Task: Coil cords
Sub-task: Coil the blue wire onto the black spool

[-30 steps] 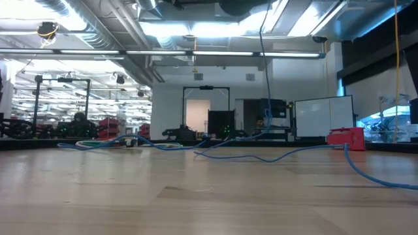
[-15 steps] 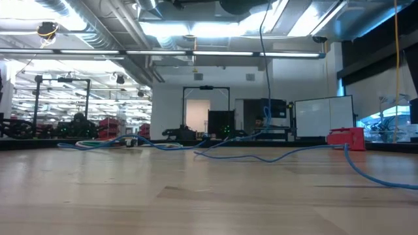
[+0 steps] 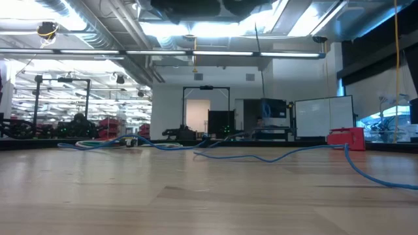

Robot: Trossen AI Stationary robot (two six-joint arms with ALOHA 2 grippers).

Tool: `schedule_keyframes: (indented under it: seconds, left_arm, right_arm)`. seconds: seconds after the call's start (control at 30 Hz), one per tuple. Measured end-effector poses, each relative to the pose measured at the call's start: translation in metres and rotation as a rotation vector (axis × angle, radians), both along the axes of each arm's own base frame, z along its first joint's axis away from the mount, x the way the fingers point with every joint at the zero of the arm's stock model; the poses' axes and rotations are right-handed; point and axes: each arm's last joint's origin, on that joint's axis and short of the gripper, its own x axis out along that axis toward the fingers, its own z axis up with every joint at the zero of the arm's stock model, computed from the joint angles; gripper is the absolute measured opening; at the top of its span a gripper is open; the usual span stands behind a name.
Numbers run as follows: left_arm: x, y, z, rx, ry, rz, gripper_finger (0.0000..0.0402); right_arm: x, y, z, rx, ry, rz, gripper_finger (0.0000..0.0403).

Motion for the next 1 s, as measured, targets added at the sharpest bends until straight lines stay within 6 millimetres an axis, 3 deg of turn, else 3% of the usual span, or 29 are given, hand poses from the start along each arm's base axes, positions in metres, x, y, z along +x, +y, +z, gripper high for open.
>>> schedule_keyframes:
  seconds: [0.13, 0.3, 0.67, 1.0]
  left_arm:
    - [0.001, 0.002, 0.003, 0.027, -0.026, 0.005, 0.0126]
    - [0.014, 0.007, 0.001, 0.038, -0.108, 0.022, 0.0144]
    - [0.055, 0.039, -0.045, 0.071, -0.159, 0.222, 0.0131]
    - [0.062, 0.053, -0.058, 0.038, -0.158, 0.271, 0.0131]
  right_arm:
    - [-0.007, 0.003, 0.011, -0.056, -0.028, -0.104, 0.0006]
    - [-0.009, 0.003, 0.016, -0.057, -0.079, -0.206, 0.0009]
    - [-0.008, -0.001, -0.015, -0.025, -0.083, -0.247, 0.0004]
    - [-0.010, -0.001, -0.052, 0.023, -0.154, -0.215, 0.0004]
